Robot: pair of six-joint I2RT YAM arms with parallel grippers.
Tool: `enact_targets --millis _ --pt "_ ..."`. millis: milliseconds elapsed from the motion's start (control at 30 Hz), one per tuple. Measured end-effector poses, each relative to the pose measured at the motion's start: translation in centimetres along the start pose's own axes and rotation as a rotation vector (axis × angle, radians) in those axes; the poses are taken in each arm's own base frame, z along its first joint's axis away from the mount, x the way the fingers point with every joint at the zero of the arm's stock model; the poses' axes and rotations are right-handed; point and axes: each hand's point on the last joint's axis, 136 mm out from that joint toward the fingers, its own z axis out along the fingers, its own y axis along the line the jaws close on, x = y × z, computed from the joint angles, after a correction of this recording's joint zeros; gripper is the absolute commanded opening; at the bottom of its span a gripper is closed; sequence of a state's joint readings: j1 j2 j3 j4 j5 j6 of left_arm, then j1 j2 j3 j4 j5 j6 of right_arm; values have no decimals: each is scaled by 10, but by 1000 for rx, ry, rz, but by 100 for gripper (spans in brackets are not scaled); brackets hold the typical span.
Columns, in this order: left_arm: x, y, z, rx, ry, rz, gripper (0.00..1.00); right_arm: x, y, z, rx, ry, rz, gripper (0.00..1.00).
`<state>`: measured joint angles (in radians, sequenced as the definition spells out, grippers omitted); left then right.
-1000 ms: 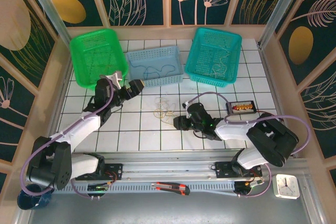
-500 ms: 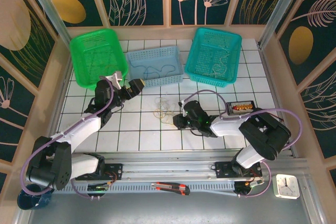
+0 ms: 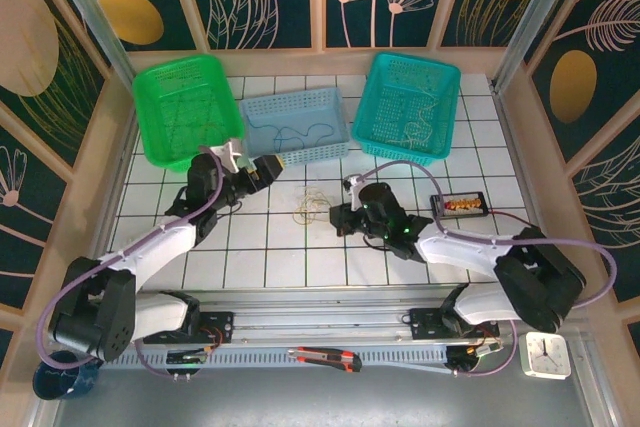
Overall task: Untangle the cables
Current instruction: Untie the cable from multiple cables.
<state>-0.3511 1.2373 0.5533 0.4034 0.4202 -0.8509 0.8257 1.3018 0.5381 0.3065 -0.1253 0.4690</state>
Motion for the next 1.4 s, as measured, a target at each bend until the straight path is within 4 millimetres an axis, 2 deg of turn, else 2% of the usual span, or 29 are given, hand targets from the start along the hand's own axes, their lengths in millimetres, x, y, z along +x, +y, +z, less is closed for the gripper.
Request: enact_targets --millis 133,233,333,667,833,1133,1267,1400 --pt "13 -8 7 25 35 7 99 -16 6 -7 -17 -45 0 0" --pt "19 -14 11 45 49 8 99 -22 4 -11 -20 -61 10 0" --pt "26 -20 14 68 59 10 95 -27 0 -13 -18 -75 26 0" --pt "52 -33 23 126 120 12 69 -34 -1 -15 -44 -87 63 0" --pt "68 -34 30 132 159 24 48 -36 0 -15 -53 -90 61 0" --pt "82 -23 39 109 198 19 44 -35 1 -15 -61 -85 62 0" --pt "87 -19 42 97 212 16 33 -35 2 -15 -67 -84 61 0" --pt "88 -17 47 92 219 16 17 -36 3 -15 -71 -88 60 0"
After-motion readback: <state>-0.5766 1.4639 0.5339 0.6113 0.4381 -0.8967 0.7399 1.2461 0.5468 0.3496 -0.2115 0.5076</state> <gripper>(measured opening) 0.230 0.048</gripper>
